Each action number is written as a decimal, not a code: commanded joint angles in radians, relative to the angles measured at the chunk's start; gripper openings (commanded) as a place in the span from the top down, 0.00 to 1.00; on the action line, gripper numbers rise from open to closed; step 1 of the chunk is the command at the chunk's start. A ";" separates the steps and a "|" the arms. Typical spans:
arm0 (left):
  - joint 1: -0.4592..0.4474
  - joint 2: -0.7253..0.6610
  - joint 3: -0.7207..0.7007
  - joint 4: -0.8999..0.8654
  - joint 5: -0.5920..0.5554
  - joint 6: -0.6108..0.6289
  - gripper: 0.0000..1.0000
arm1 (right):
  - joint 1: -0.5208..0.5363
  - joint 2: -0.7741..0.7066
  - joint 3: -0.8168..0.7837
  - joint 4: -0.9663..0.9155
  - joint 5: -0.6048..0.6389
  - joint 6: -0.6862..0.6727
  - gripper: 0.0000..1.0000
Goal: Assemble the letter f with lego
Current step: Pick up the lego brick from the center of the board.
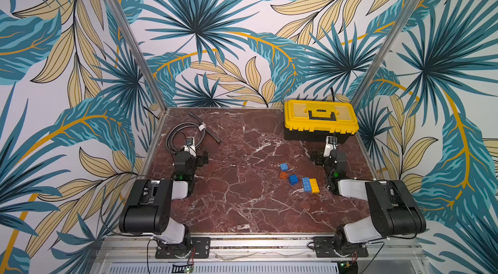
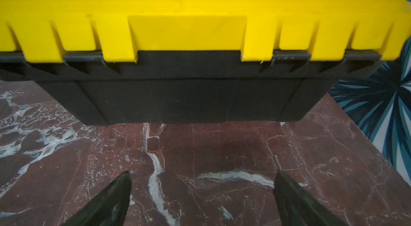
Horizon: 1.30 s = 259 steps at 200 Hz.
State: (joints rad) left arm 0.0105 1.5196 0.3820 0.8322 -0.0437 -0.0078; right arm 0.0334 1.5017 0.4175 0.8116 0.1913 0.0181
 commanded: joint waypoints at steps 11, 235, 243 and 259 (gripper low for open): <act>0.006 -0.002 0.020 0.002 0.007 -0.002 0.01 | 0.003 -0.007 -0.006 0.018 0.014 0.006 0.01; 0.012 -0.051 0.018 -0.002 0.113 0.036 0.01 | 0.004 -0.116 0.056 -0.180 0.058 0.020 0.06; 0.006 -0.089 0.002 -0.001 0.104 0.038 0.01 | 0.004 -0.156 0.090 -0.289 0.070 0.040 0.07; -0.011 -0.197 -0.034 -0.010 0.054 0.040 0.01 | 0.003 -0.225 0.145 -0.448 0.062 0.065 0.08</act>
State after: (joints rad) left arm 0.0143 1.4624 0.3763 0.8146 0.0265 0.0124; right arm 0.0341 1.3727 0.4828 0.6041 0.2272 0.0345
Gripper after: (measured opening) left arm 0.995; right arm 0.924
